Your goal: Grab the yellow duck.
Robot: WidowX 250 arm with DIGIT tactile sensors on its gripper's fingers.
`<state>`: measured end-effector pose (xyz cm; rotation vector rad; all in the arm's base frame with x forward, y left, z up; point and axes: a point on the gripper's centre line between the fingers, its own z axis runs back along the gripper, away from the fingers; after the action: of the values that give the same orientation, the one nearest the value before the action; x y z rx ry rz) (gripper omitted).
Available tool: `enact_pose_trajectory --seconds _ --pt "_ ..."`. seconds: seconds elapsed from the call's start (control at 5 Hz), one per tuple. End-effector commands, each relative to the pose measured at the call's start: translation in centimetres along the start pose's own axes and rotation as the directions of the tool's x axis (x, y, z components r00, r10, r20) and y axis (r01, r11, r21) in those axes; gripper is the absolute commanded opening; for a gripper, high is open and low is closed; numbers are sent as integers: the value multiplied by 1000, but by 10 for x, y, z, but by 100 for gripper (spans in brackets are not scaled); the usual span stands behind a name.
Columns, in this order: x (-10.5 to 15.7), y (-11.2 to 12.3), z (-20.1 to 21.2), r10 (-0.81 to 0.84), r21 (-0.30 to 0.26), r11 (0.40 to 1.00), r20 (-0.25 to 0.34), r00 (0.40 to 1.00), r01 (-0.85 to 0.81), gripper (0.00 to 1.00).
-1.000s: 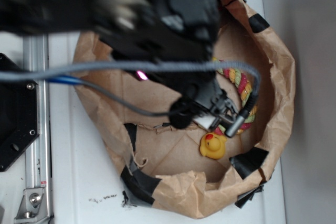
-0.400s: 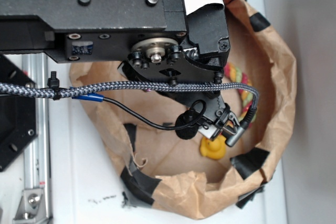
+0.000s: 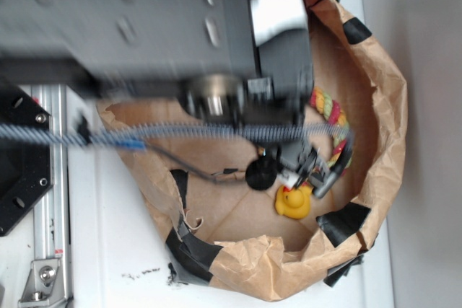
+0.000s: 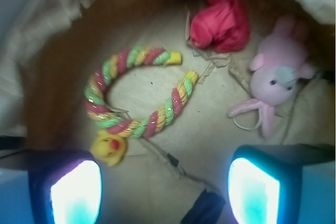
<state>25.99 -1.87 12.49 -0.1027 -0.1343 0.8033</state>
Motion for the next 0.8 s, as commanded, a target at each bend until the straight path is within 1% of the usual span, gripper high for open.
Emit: enact_pose_trajectory --seconds 0.0,0.2,0.4,0.6 --pt "0 -8 -24 -74 -52 996 0 997 74 100" --pt "7 -9 -40 -53 -71 996 -15 998 52 100" --pt "9 -13 -54 -61 -63 996 -8 998 60 100" --pt "6 -15 -64 -75 -42 996 -25 997 74 100"
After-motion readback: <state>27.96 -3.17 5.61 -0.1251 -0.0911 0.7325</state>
